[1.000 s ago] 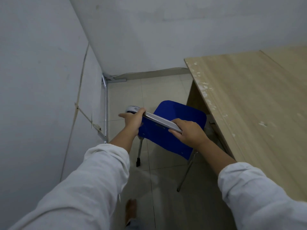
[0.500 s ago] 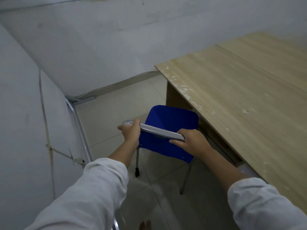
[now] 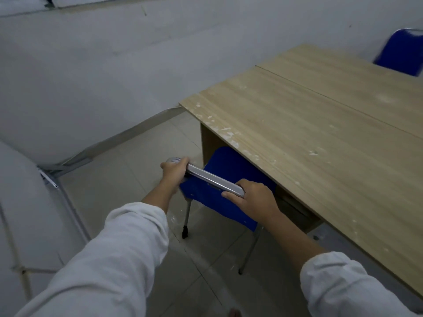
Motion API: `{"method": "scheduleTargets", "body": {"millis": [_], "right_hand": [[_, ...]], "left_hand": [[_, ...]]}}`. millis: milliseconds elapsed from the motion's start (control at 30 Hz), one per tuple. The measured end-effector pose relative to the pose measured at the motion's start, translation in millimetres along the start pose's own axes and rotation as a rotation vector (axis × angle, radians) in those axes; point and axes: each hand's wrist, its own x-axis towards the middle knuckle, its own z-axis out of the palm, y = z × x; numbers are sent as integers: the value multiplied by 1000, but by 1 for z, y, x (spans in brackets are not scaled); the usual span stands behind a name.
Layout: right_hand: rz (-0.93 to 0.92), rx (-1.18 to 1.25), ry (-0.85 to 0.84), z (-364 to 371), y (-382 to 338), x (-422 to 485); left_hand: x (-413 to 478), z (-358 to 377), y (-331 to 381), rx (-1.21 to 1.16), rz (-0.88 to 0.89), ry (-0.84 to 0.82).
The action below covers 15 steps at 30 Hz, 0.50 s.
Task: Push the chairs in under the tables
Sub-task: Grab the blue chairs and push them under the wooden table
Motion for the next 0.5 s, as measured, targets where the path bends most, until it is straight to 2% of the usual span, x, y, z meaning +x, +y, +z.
{"method": "scheduleTargets", "body": {"millis": [67, 133, 200, 300, 367, 500], "right_hand": [[-1, 24, 21, 4, -4, 10], [-15, 46, 62, 8, -4, 14], [-26, 64, 102, 11, -3, 15], [-22, 69, 109, 12, -2, 16], [-12, 71, 111, 11, -2, 17], [41, 77, 125, 8, -4, 22]], "left_hand": [[8, -4, 11, 98, -19, -18], [8, -4, 15, 306, 46, 11], [12, -6, 10, 498, 232, 52], [25, -14, 1, 670, 592, 30], [34, -17, 1, 690, 710, -2], [42, -13, 8, 676, 793, -47]]}}
